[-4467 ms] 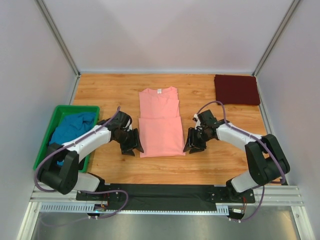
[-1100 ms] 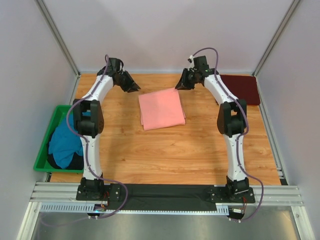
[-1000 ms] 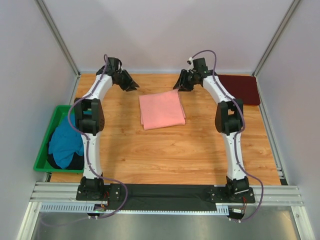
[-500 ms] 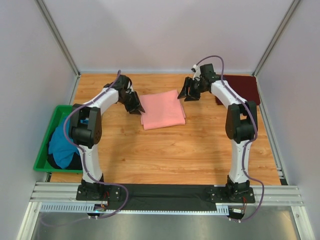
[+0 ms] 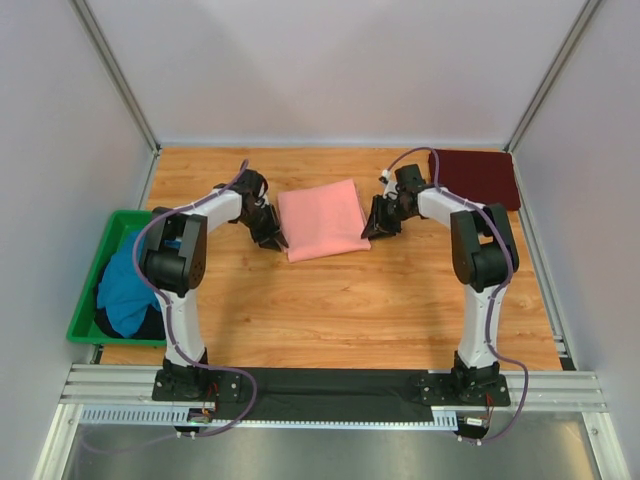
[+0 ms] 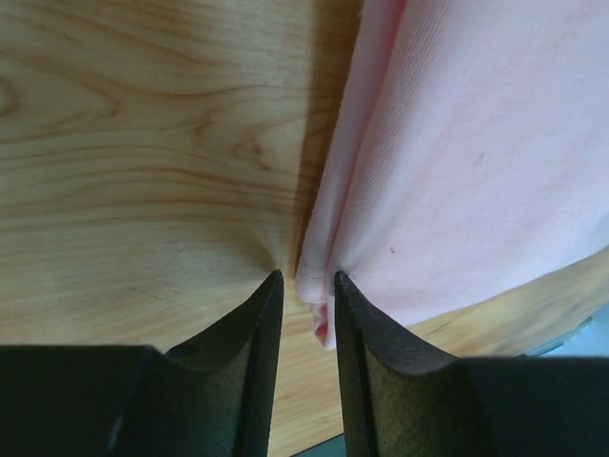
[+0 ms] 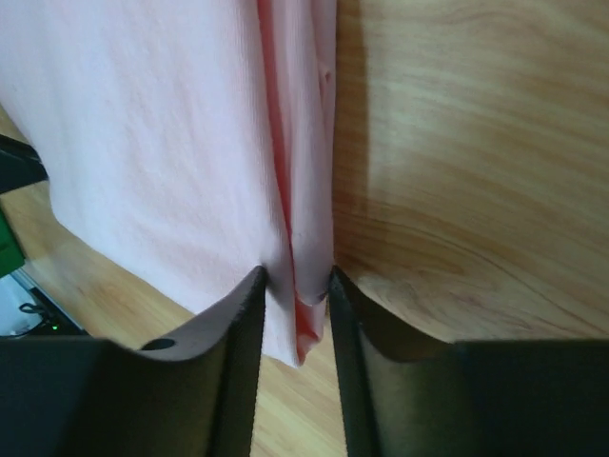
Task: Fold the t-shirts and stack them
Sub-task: Fold the tshirt
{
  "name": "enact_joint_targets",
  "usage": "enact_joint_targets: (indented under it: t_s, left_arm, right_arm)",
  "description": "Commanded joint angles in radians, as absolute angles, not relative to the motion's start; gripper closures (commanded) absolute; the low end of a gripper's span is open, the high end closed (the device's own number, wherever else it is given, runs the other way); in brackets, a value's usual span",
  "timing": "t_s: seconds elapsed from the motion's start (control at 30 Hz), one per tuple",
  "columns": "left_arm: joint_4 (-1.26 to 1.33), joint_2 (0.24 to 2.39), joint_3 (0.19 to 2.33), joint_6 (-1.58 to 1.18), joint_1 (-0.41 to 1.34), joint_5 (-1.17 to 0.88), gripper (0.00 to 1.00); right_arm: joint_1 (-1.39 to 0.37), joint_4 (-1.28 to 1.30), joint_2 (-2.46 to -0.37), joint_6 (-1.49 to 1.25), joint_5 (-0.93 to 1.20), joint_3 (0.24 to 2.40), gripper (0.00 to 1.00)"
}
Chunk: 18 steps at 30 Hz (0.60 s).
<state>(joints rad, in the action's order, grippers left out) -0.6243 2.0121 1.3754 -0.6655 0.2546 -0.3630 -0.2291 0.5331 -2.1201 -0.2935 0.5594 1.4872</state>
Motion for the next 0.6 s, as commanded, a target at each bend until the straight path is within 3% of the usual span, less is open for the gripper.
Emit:
enact_joint_targets:
  t_s: [0.0,0.03,0.1,0.17,0.2,0.33,0.57]
  left_arm:
    - [-0.624,1.979,1.384,-0.667,0.262,-0.354,0.65]
    - [-0.621,1.948,1.387,-0.669,0.261,-0.345,0.65]
    - [-0.624,1.927,1.434,-0.666,0.258,-0.328,0.64]
    - [-0.646,1.939,1.538,-0.661,0.247,-0.328,0.64]
    - [-0.652,1.954,1.581,-0.658,0.242,-0.334,0.64]
    - [-0.673,2.11,1.787,-0.641,0.227,-0.394,0.64]
    - [-0.623,2.293,1.973,-0.624,0.187,-0.451,0.65]
  right_arm:
    - [-0.256,0.45,-2.019,-0.308,0.523,1.408,0.72]
    - [-0.261,0.428,-1.997,-0.317,0.523,1.36,0.77]
    - [-0.271,0.416,-1.947,-0.351,0.517,1.319,0.76]
    - [-0.273,0.417,-1.924,-0.373,0.508,1.287,0.69]
    - [-0.273,0.419,-1.904,-0.383,0.502,1.282,0.6]
    - [-0.272,0.445,-1.901,-0.382,0.439,1.311,0.48]
    - [-0.268,0.482,-2.1,-0.37,0.404,1.636,0.44]
